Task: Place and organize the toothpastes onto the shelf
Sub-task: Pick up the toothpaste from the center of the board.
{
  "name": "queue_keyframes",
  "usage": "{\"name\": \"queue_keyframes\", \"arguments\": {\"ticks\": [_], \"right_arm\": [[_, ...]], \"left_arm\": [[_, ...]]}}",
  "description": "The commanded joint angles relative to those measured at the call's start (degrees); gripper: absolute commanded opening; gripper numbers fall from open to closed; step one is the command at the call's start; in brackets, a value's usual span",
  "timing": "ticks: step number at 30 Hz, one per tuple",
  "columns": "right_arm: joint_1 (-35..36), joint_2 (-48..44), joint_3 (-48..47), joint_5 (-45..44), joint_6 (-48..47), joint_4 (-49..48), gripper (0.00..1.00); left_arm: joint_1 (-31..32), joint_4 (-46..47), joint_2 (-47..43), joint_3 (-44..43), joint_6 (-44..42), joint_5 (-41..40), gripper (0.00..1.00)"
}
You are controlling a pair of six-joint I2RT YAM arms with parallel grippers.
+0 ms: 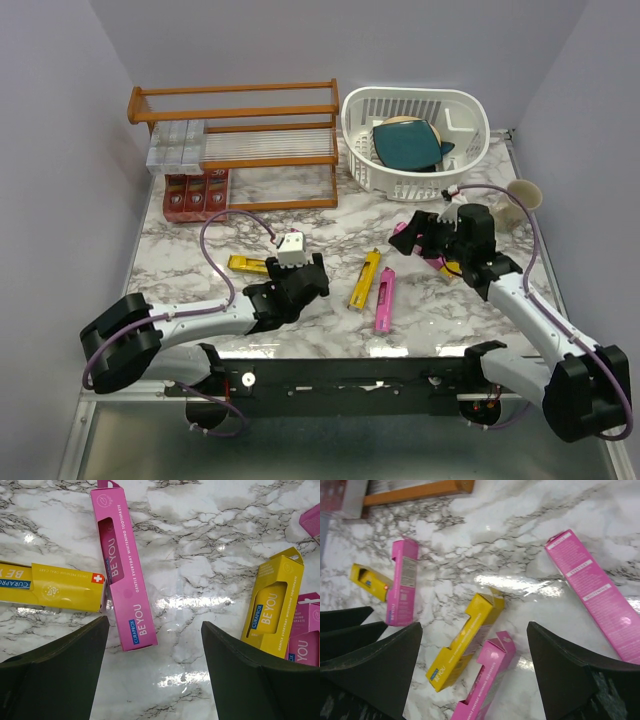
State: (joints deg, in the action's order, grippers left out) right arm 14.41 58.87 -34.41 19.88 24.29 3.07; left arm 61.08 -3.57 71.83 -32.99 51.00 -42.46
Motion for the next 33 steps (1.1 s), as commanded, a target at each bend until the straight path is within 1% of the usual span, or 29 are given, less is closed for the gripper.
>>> {"name": "queue_keyframes", "arguments": {"ticks": [1, 6, 9, 14, 18, 25, 28, 32, 33], "right_arm": [[2.8, 5.5, -5.9, -11.7, -1.5, 13.8, 0.93], [5.3, 6.5, -5.3, -15.1, 0.1, 15.5, 0.88], [6.7, 8.2, -6.2, -15.0, 0.4, 16.7, 0.87], [12.1, 11.0, -7.7, -19.2, 3.2, 19.0, 0.86], [14.8, 16.3, -9.3, -23.3, 4.4, 21.4, 0.85], [18.3, 22.3, -11.0, -26.5, 6.9, 21.7, 0.81], [19.9, 25.1, -13.9, -29.5, 8.0, 23.7, 0.8], [21.4, 29.4, -15.9, -32.2, 8.8, 25.1, 0.74], [21.6, 29.7, -15.9, -32.4, 8.8, 25.1, 0.7]], "left_arm": [[-0.6, 0.2, -1.8, -0.2, -1.4, -1.4, 0.86], [-0.7, 1.8, -1.8, -0.2, -3.2, -1.0, 0.86], [-0.7, 2.9, -2.0, 0.4, -3.7, -0.3, 0.86], [-0.7, 3.1, -3.0, 0.8, -5.5, 0.1, 0.86], [-0.7, 3.0, -4.1, 1.3, -6.4, 0.1, 0.87], [-0.7, 3.3, -6.4, 3.7, -7.2, 0.9, 0.87], [-0.7, 4.5, -6.9, 4.5, -7.3, 1.8, 0.87], [-0.7, 4.6, -7.1, 4.9, -7.5, 3.0, 0.87], [-0.7, 4.6, -7.2, 4.9, -7.5, 3.2, 0.87]]}}
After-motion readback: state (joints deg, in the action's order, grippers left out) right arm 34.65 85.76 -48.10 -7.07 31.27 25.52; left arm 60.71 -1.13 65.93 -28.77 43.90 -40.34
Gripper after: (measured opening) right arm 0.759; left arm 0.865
